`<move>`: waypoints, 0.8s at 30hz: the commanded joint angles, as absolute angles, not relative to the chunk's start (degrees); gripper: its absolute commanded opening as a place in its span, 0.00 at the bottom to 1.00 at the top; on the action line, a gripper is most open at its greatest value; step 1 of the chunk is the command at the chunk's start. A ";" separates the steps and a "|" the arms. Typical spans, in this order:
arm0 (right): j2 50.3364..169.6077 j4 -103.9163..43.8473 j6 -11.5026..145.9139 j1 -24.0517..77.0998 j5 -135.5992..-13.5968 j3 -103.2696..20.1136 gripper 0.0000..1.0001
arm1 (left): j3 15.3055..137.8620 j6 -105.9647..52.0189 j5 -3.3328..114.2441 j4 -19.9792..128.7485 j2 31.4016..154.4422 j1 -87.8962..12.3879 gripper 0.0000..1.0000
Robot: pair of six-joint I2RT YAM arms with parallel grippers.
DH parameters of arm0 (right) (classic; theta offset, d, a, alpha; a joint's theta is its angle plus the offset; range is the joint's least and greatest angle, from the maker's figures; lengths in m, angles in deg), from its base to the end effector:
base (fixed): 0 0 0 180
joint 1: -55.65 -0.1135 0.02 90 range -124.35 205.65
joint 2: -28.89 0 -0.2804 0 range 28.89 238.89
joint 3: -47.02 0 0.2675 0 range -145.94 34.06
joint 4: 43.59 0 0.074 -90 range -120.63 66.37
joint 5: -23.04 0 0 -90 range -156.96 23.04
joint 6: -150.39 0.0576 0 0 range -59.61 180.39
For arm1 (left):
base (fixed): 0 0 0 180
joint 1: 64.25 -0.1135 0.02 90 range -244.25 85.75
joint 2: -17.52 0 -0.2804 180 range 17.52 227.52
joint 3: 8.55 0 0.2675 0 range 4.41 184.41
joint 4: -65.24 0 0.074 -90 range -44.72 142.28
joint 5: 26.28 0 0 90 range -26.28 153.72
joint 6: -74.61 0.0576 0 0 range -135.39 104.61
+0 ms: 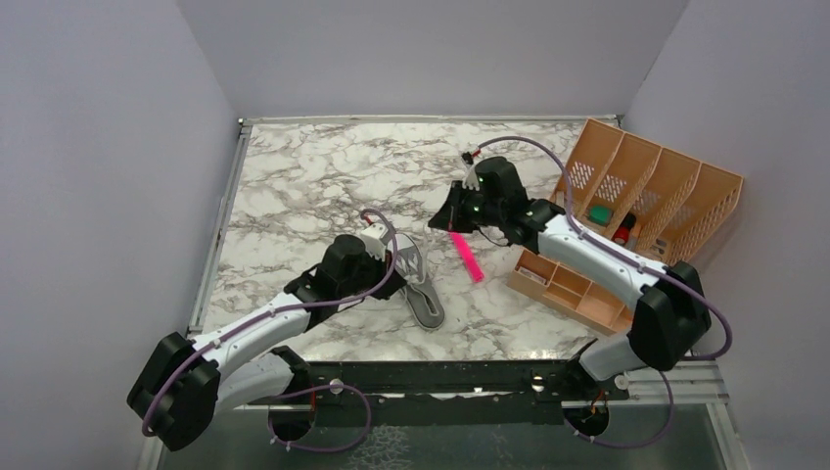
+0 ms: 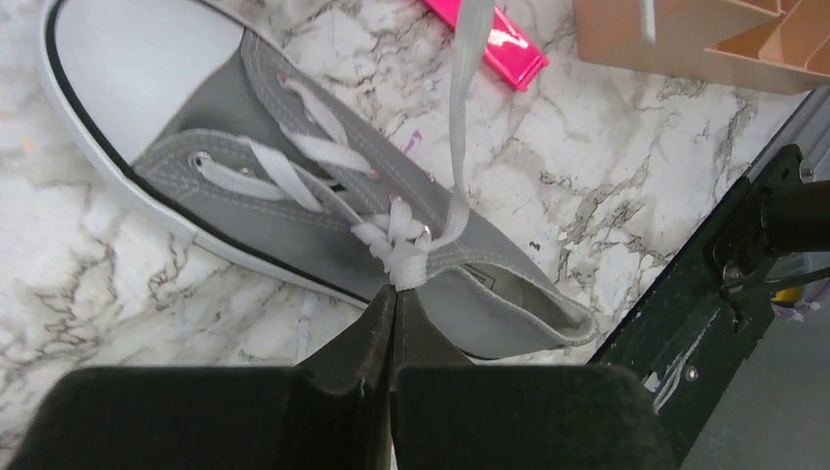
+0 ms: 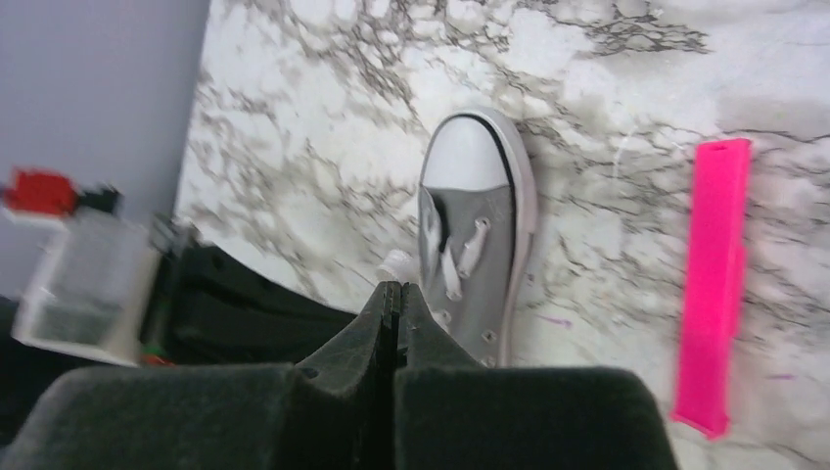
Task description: Tie the shoes
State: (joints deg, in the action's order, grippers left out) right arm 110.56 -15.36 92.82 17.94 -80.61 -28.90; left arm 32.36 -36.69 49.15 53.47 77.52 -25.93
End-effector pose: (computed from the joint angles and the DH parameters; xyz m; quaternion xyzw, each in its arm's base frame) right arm 0.2712 0.2269 0.2915 -0.0961 0.8731 0.3538 0.3214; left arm 0.1824 -0.1626 0.2023 0.1896 0.8440 -0.3390 0.3699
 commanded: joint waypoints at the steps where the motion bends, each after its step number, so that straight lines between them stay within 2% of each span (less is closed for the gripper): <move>1: 119.37 -24.36 111.18 17.99 -82.93 -34.50 0.00 | 27.69 -43.43 49.18 61.88 75.69 -25.38 0.00; 7: 133.37 -22.59 113.11 12.35 -79.87 -42.65 0.00 | 23.61 -44.89 50.60 69.29 74.10 -24.30 0.00; 11: 138.17 -20.65 111.41 7.75 -76.61 -45.81 0.00 | 22.30 -44.42 50.51 70.48 73.35 -23.51 0.00; 15: 140.54 -18.99 106.62 2.99 -75.00 -46.87 0.00 | 21.40 -44.31 50.52 71.08 72.58 -23.13 0.00; 20: 138.70 -18.44 102.85 0.93 -80.83 -41.42 0.02 | 21.33 -44.18 50.50 71.42 71.58 -23.12 0.00; 23: 137.03 -15.23 100.81 0.94 -83.22 -41.14 0.14 | 21.09 -44.41 50.34 71.79 71.60 -23.05 0.00; 24: 136.62 -12.97 99.94 0.98 -83.28 -42.11 0.24 | 20.85 -44.44 50.35 72.11 71.63 -23.08 0.00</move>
State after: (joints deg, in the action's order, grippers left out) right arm 139.67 -19.28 104.29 1.61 -79.58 -41.73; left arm 20.99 -44.21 49.74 68.29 72.45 -23.26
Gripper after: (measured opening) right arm 0.127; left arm 0.003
